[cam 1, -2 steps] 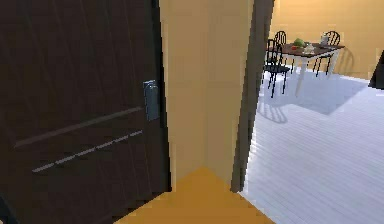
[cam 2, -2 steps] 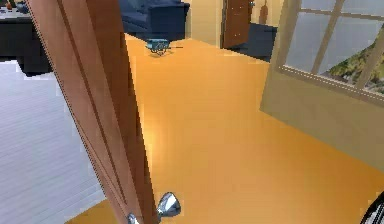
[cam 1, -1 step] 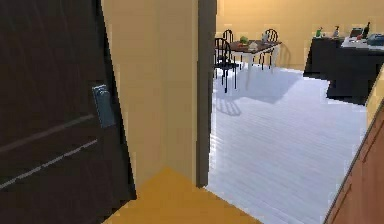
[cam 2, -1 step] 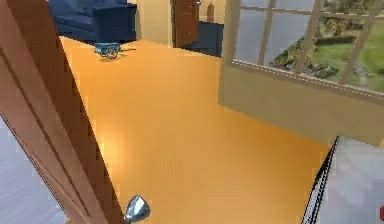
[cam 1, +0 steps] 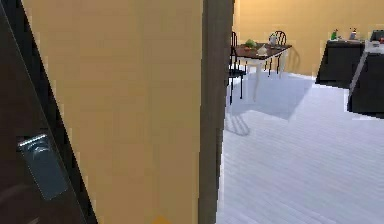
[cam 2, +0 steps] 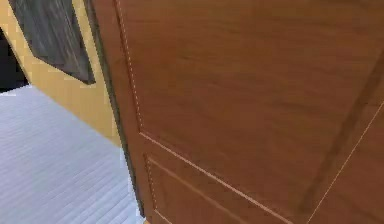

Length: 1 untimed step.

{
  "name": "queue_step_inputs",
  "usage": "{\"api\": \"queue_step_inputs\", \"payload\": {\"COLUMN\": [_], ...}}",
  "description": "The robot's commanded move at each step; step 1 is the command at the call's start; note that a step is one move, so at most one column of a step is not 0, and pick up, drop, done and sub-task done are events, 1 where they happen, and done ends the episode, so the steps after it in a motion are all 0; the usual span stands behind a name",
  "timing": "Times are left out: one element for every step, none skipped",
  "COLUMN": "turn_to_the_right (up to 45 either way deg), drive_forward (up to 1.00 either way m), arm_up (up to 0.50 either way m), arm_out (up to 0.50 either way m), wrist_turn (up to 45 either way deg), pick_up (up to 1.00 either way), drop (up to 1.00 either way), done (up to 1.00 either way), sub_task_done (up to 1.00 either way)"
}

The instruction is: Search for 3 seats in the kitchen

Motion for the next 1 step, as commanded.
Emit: {"api": "queue_step_inputs", "payload": {"turn_to_the_right": [24.0], "drive_forward": [0.00], "arm_up": [0.00], "arm_out": [0.00], "wrist_turn": [0.0], "pick_up": [0.00], "drop": [0.00], "done": [0.00], "sub_task_done": [0.00]}}
